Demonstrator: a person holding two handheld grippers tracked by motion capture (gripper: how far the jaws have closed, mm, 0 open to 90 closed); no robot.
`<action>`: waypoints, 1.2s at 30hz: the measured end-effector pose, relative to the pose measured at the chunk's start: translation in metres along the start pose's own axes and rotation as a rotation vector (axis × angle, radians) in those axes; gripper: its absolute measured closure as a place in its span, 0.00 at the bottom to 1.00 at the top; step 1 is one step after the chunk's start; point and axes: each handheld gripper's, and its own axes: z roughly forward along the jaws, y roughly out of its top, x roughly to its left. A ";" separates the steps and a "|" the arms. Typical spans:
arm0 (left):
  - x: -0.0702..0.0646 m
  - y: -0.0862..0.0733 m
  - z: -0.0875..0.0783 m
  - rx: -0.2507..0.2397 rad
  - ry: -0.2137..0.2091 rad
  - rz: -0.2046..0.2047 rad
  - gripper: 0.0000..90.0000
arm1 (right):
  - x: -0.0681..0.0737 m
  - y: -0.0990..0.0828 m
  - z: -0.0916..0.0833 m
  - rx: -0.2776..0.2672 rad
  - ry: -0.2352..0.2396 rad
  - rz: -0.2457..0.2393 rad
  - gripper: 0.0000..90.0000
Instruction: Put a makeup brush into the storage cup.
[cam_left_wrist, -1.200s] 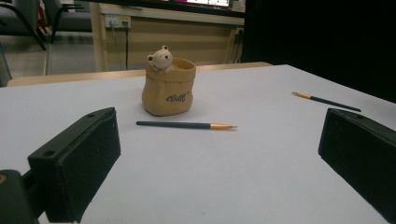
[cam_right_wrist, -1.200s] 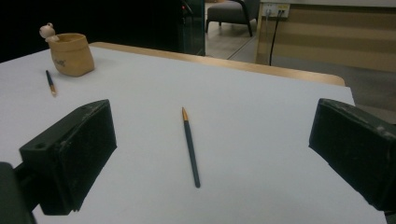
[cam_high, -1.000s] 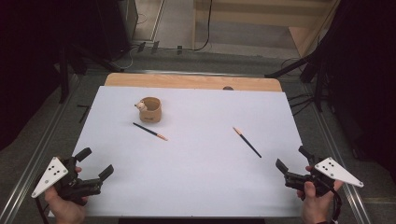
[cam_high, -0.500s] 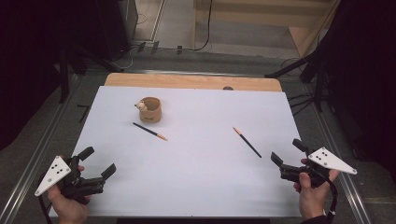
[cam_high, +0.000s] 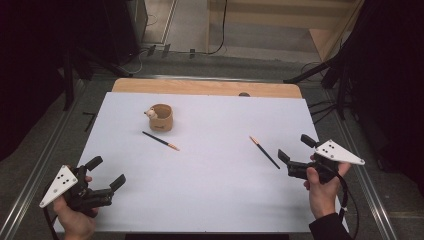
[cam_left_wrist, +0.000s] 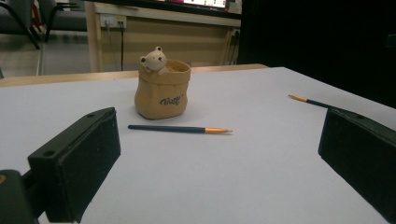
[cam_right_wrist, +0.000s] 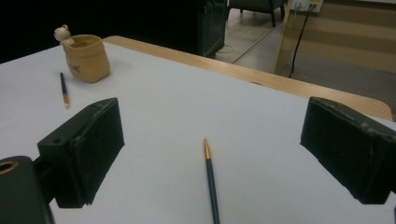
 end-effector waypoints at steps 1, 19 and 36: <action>0.000 0.000 0.000 0.001 0.000 0.000 0.00 | -0.002 0.004 0.005 0.007 0.002 -0.004 0.07; 0.002 -0.002 0.000 0.004 0.003 -0.001 0.00 | -0.012 0.031 0.043 0.094 0.022 -0.031 0.07; 0.001 -0.003 0.003 0.016 -0.002 0.003 0.00 | -0.021 0.048 0.085 0.298 0.055 -0.048 0.15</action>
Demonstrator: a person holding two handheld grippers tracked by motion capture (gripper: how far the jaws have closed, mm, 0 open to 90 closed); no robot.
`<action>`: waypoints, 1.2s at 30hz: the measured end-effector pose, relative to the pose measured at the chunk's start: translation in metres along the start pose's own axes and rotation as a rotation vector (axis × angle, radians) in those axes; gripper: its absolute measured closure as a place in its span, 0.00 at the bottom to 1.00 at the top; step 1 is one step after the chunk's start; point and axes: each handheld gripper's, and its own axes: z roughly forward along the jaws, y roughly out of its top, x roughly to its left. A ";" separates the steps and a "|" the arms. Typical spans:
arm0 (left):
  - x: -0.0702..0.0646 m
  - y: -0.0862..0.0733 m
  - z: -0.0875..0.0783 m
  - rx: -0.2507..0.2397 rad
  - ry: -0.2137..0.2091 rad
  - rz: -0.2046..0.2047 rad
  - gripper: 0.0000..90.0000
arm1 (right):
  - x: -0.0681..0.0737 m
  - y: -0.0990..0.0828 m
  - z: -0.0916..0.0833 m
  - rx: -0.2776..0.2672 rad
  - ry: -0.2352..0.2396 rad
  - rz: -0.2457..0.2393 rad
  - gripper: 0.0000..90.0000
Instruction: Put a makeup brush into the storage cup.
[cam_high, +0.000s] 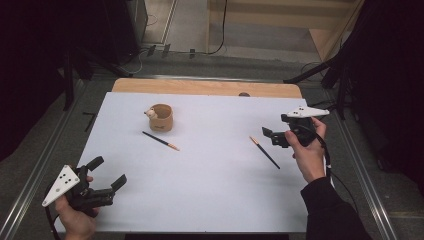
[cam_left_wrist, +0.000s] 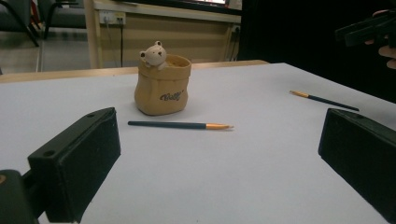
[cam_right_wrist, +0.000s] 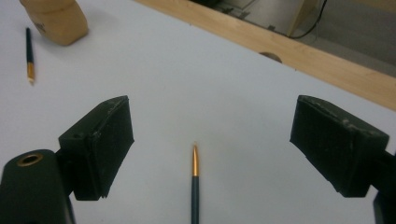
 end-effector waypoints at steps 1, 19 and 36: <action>0.000 0.000 0.000 0.000 0.000 0.000 0.00 | 0.000 0.001 0.002 0.020 0.002 0.006 0.15; 0.001 0.000 0.000 0.000 -0.001 0.000 0.00 | -0.005 0.010 0.042 0.386 0.029 -0.003 0.51; 0.001 0.000 0.000 0.000 0.006 -0.001 0.00 | 0.001 0.005 0.064 0.617 0.047 -0.106 0.77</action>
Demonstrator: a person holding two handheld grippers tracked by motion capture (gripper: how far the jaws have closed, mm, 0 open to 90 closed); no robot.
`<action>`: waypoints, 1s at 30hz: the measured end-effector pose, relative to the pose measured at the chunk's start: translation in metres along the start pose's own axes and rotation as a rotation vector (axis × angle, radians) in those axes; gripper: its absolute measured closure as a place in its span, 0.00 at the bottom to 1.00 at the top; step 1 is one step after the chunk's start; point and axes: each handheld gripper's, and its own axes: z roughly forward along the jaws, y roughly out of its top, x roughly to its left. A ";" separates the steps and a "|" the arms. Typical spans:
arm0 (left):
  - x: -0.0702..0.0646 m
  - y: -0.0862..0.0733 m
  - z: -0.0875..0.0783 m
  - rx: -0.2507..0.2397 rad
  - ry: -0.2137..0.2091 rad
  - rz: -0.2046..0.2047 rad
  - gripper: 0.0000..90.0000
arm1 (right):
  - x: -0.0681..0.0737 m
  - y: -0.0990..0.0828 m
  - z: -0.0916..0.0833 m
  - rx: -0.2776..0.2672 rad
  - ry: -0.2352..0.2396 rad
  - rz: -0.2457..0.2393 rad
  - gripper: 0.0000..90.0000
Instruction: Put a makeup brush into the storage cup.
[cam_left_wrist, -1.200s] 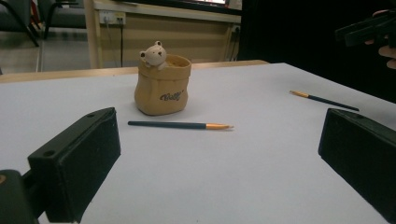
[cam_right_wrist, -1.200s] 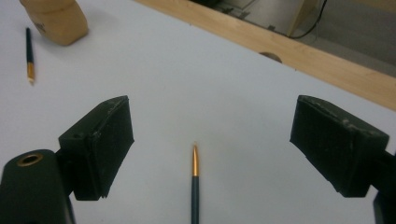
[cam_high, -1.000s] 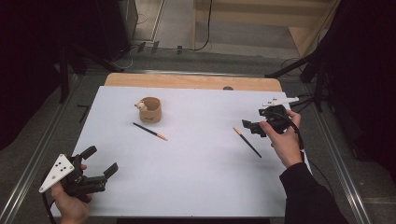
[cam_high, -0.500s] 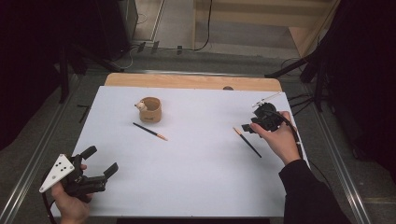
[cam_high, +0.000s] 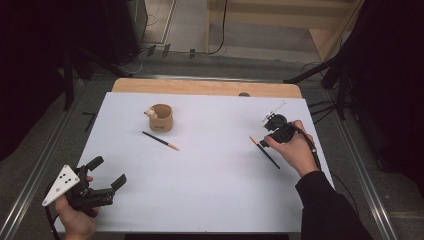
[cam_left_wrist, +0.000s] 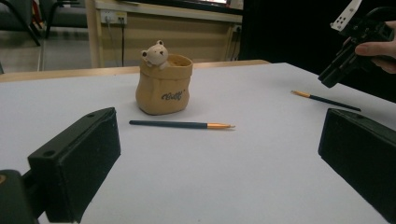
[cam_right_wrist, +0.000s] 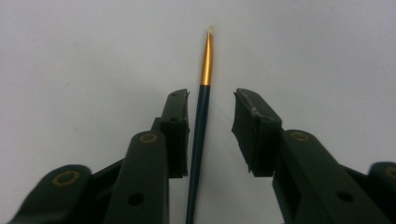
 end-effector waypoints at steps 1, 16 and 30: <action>0.000 0.000 0.000 -0.001 -0.001 0.000 0.00 | 0.000 0.000 0.002 0.012 0.001 0.000 0.78; 0.000 0.000 -0.001 -0.002 -0.001 -0.001 0.00 | 0.002 0.004 0.021 0.115 0.020 -0.008 0.85; 0.000 0.000 0.000 0.001 -0.005 0.000 0.00 | 0.003 0.000 0.031 0.134 0.004 -0.024 0.94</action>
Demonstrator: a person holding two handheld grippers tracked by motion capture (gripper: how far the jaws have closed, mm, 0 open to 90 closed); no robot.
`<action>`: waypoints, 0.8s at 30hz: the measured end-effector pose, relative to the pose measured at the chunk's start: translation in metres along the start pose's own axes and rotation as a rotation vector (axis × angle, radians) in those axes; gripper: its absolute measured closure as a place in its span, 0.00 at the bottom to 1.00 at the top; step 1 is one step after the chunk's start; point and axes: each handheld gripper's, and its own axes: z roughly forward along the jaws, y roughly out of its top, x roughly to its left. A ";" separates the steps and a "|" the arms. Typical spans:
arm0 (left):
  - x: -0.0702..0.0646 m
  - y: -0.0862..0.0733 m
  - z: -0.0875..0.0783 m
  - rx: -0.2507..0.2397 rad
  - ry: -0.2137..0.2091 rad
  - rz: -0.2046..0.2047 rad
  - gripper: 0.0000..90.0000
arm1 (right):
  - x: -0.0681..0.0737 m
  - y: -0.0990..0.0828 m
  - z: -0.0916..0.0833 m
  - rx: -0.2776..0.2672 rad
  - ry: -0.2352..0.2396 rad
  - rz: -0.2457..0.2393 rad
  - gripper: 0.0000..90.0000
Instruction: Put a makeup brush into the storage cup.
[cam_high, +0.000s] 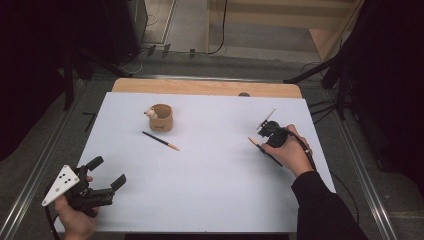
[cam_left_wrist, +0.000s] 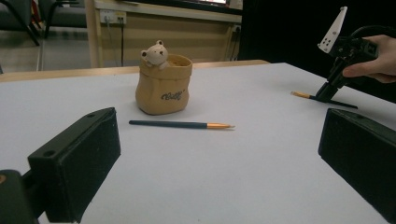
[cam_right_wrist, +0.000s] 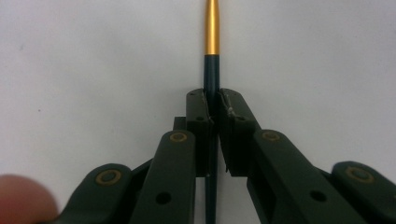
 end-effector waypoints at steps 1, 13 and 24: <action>0.000 0.000 0.000 0.000 -0.002 0.000 0.00 | 0.000 -0.001 0.000 -0.006 0.004 0.006 0.94; -0.009 0.003 0.016 0.015 -0.029 0.003 0.00 | 0.007 -0.011 -0.017 -0.135 -0.001 0.003 0.94; -0.027 0.011 0.044 0.009 -0.101 -0.018 0.00 | 0.022 -0.024 -0.028 -0.241 0.012 -0.020 0.94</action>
